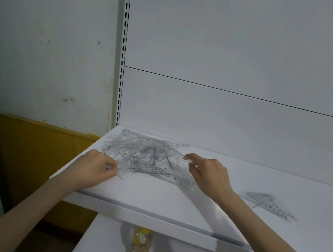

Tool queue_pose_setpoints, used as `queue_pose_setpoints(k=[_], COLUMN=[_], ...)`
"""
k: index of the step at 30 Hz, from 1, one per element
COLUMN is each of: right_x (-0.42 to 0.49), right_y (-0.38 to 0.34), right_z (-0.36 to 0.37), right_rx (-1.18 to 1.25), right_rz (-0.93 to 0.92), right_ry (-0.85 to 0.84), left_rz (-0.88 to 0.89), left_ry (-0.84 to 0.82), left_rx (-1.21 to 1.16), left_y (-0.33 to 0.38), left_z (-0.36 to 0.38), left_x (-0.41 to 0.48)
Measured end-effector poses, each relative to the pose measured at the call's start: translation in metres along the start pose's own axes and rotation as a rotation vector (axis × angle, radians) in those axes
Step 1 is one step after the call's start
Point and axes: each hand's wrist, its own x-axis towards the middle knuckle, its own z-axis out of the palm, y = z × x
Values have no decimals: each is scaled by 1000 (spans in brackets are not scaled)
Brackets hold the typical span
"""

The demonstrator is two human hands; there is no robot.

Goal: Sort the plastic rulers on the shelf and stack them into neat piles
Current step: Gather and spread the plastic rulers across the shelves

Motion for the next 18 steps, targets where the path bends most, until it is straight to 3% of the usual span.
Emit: queue_pose_setpoints(k=[3,6,14,18], right_x=[-2,-5,-38,-80], right_y=[-3,-6,23,64], right_z=[-4,-14,-40,-67], right_rx=[268,566,999,1056], right_rz=[107,195,478,577], right_ry=[-68,-120,-162,-84], left_rz=[59,94,125,140], left_ry=[129,290,261,172], left_rx=[196,165,-581,-840], left_y=[4,9,76,141], left_z=[-4,-13,-1,25], left_x=[-1,3,34,55])
